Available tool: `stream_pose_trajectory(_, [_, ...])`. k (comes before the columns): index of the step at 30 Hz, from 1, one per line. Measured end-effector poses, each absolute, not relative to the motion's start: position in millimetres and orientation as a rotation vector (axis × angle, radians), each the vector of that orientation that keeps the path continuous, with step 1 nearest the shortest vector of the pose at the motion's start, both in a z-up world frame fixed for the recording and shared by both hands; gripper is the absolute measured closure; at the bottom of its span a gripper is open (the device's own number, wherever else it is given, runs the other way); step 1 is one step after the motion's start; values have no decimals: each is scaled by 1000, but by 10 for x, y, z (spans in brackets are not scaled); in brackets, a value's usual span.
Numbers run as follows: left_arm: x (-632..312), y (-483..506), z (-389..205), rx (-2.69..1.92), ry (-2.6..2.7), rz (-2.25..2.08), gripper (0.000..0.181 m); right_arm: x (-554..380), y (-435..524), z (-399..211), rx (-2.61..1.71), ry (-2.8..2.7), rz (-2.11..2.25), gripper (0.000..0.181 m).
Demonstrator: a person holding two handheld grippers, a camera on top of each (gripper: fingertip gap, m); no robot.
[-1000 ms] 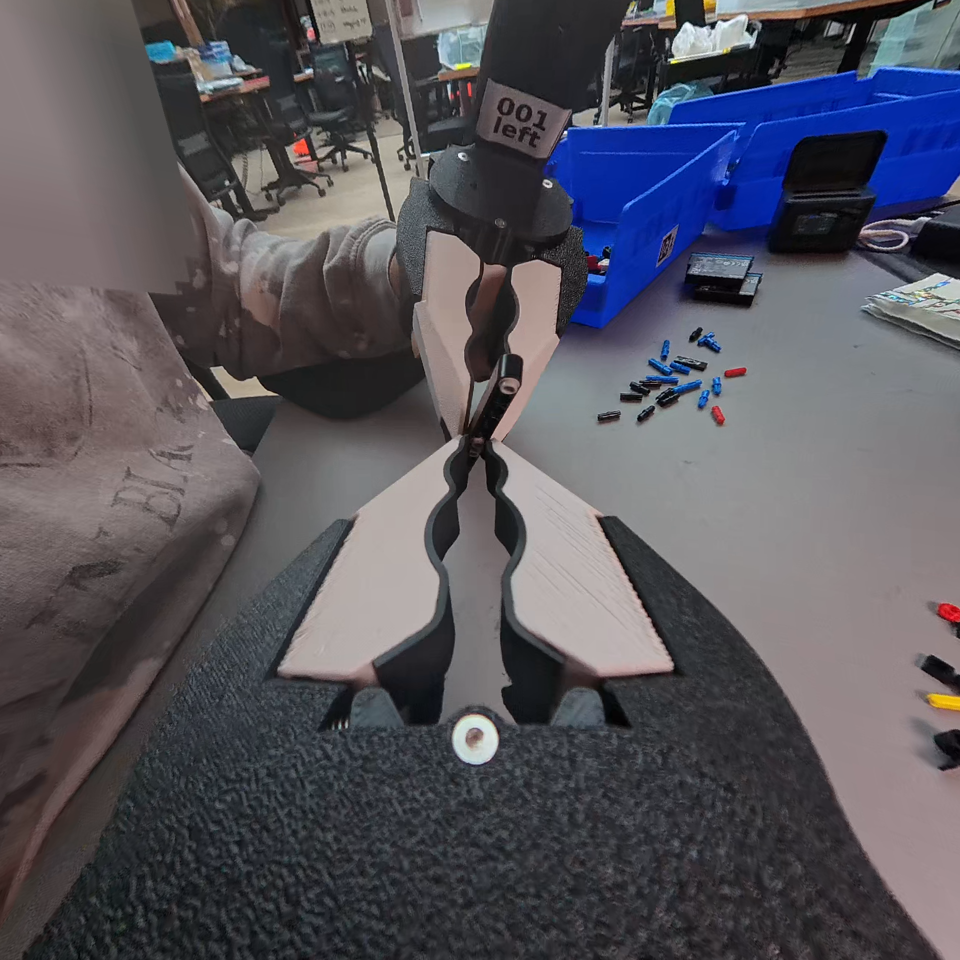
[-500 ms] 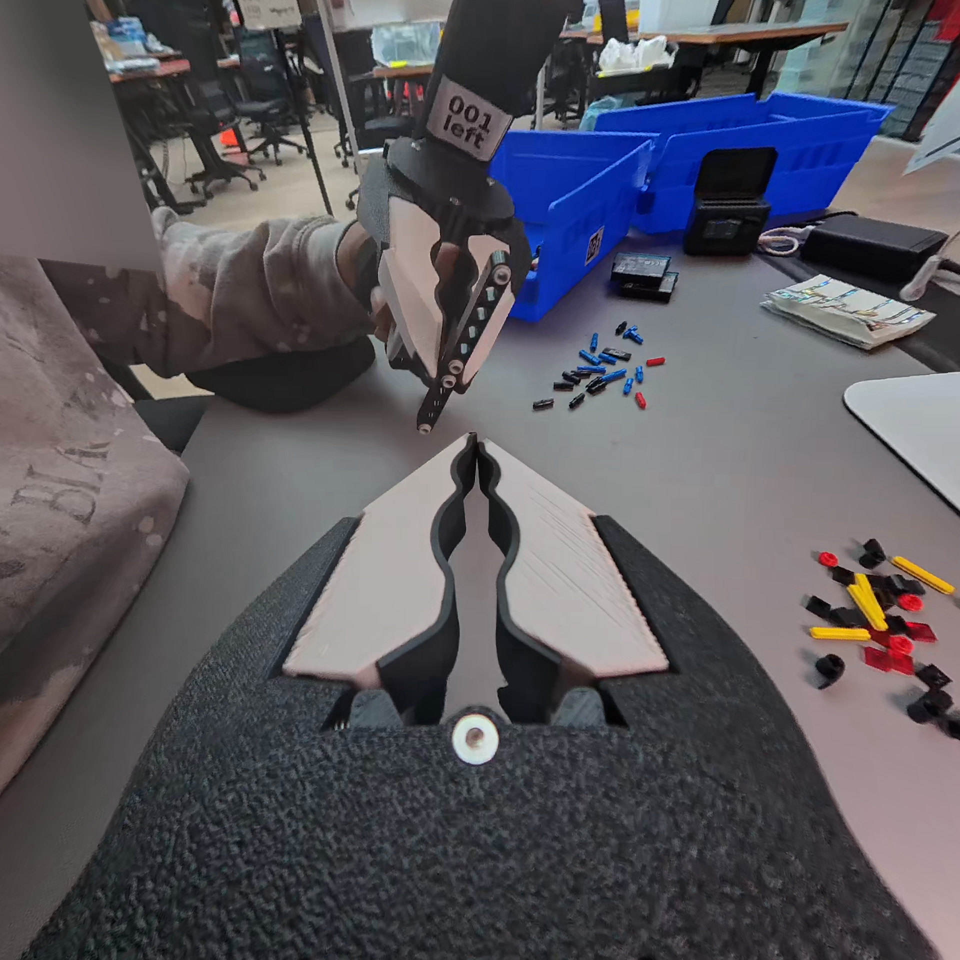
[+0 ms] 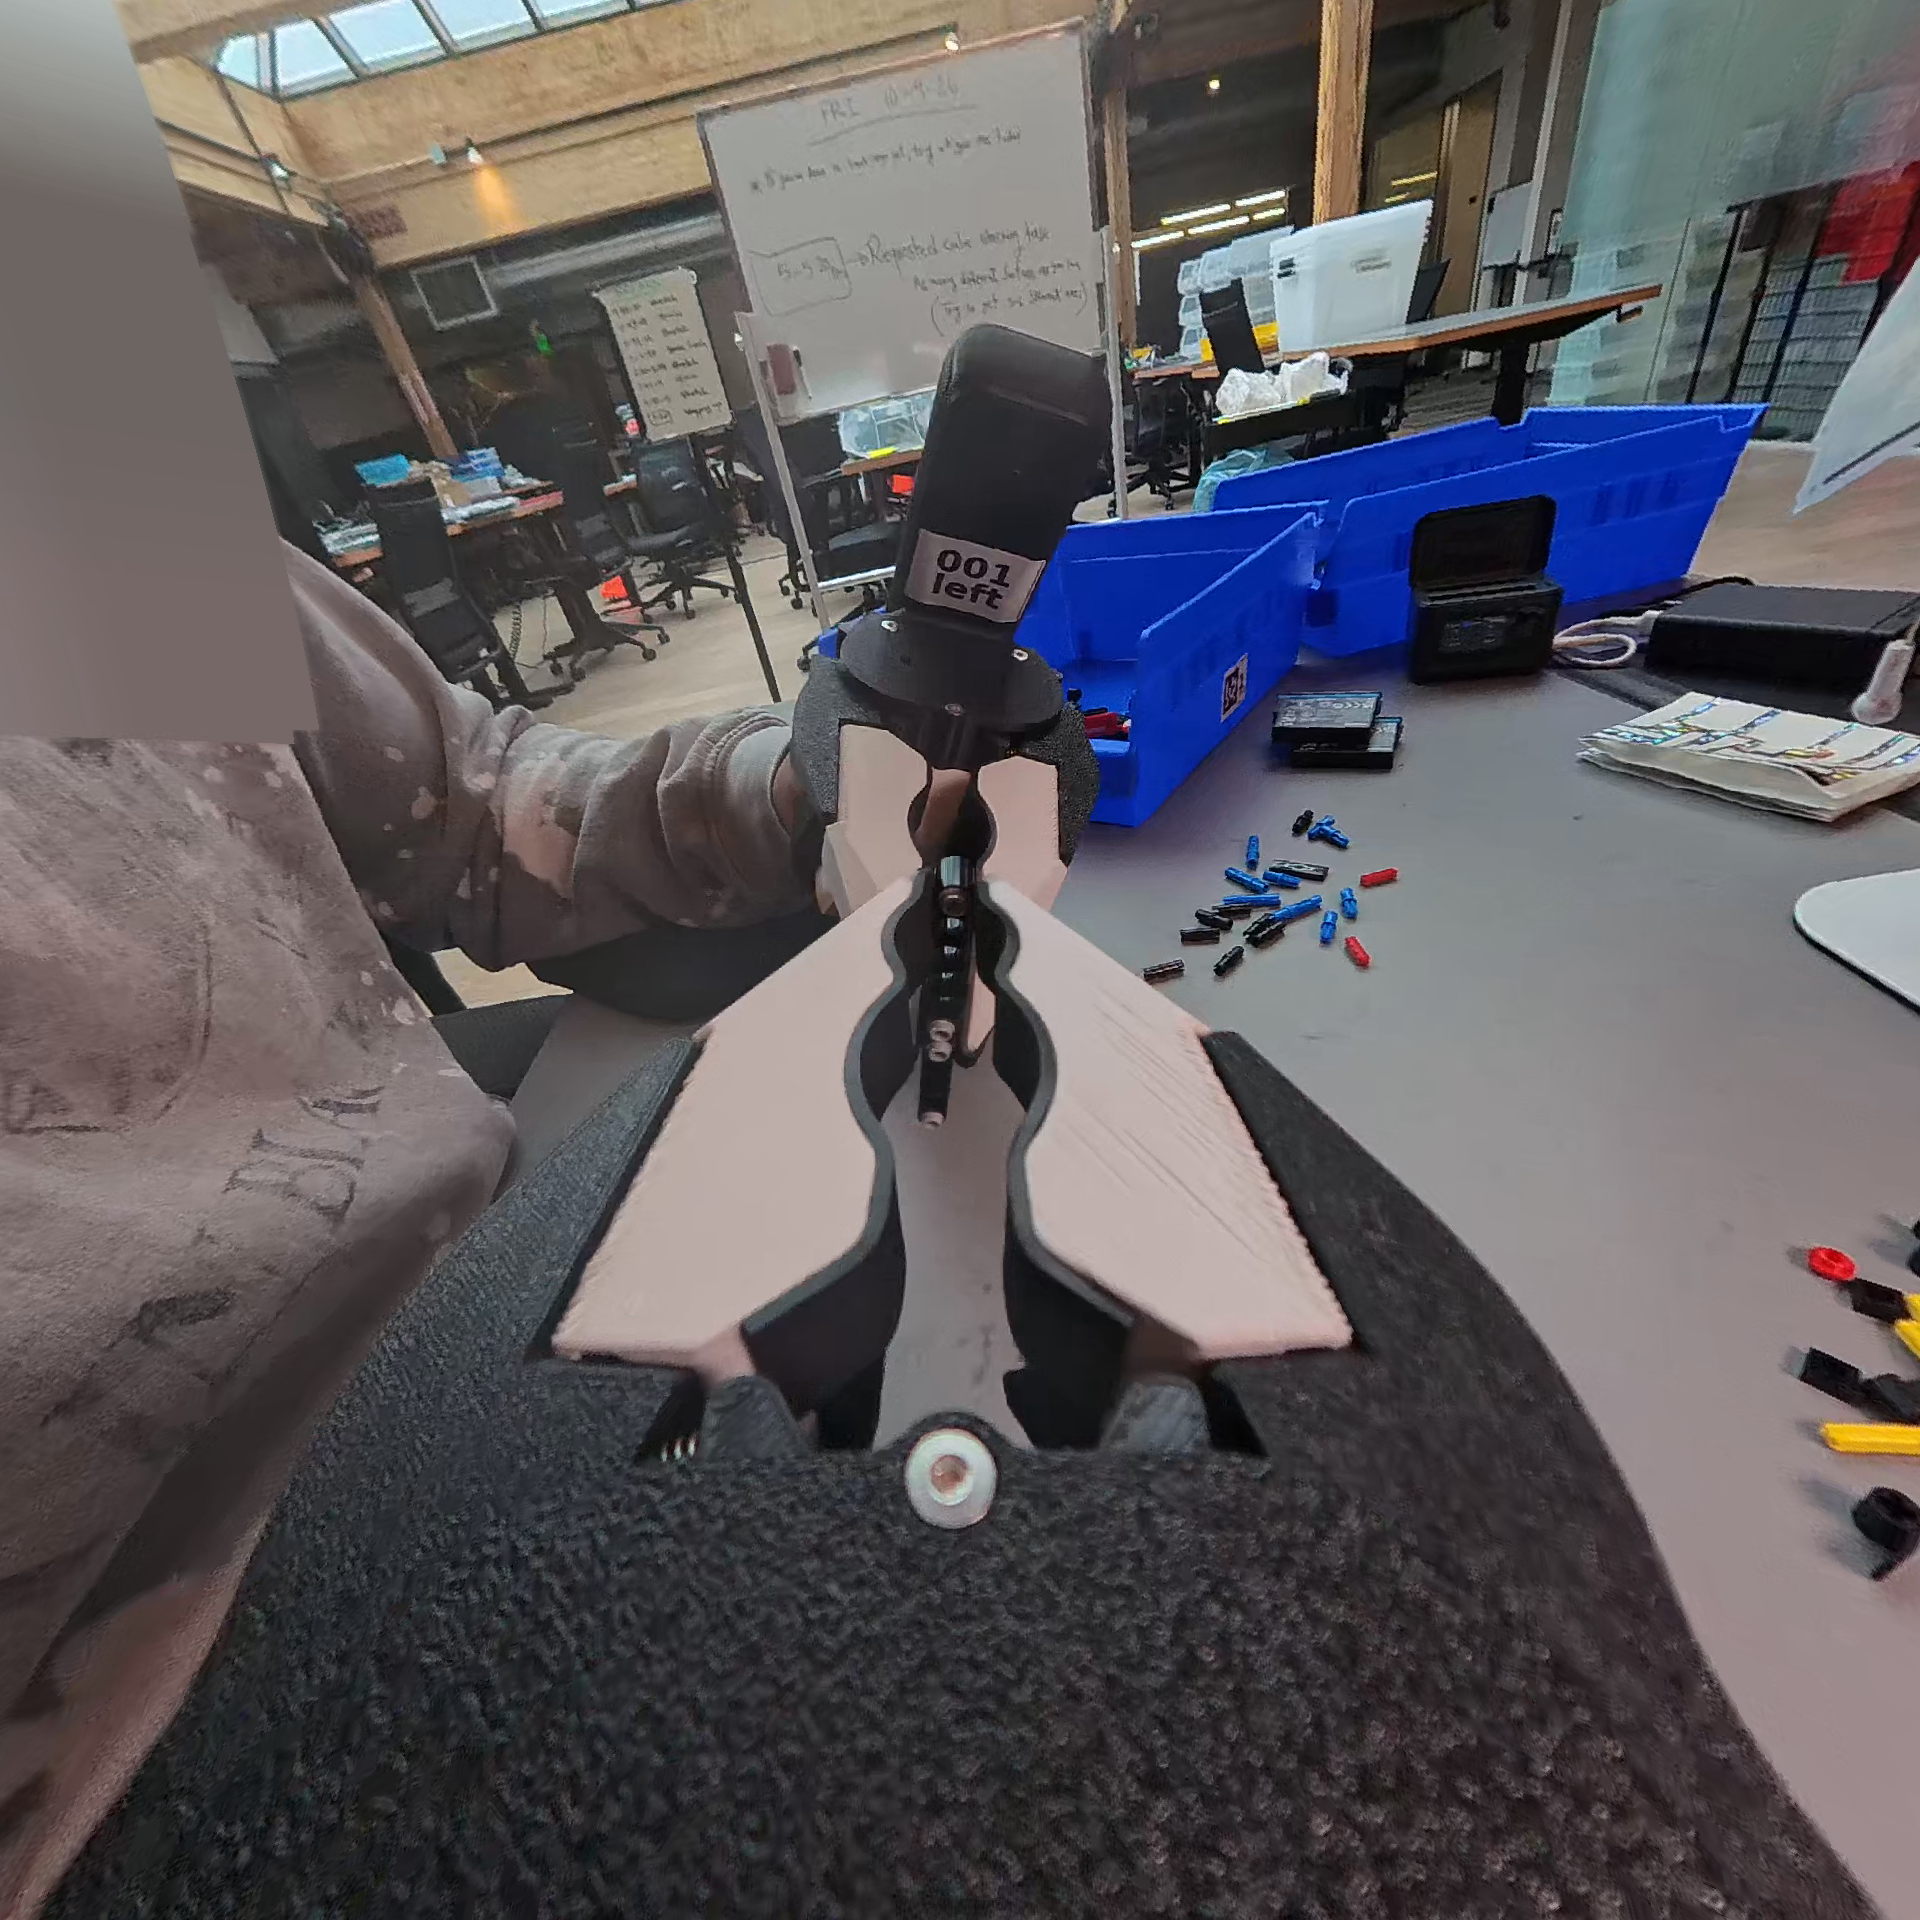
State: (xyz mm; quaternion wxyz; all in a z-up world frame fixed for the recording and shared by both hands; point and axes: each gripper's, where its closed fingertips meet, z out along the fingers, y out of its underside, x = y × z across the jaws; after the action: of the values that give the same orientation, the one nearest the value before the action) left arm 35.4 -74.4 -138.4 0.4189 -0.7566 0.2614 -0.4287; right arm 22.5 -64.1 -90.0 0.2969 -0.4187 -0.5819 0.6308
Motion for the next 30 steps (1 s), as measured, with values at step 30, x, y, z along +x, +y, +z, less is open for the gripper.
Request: stream_pose_trajectory(30, [427,-790,-1183,-1791,743,-935,176,246,-816,-952,-1063,-1645,1661,175])
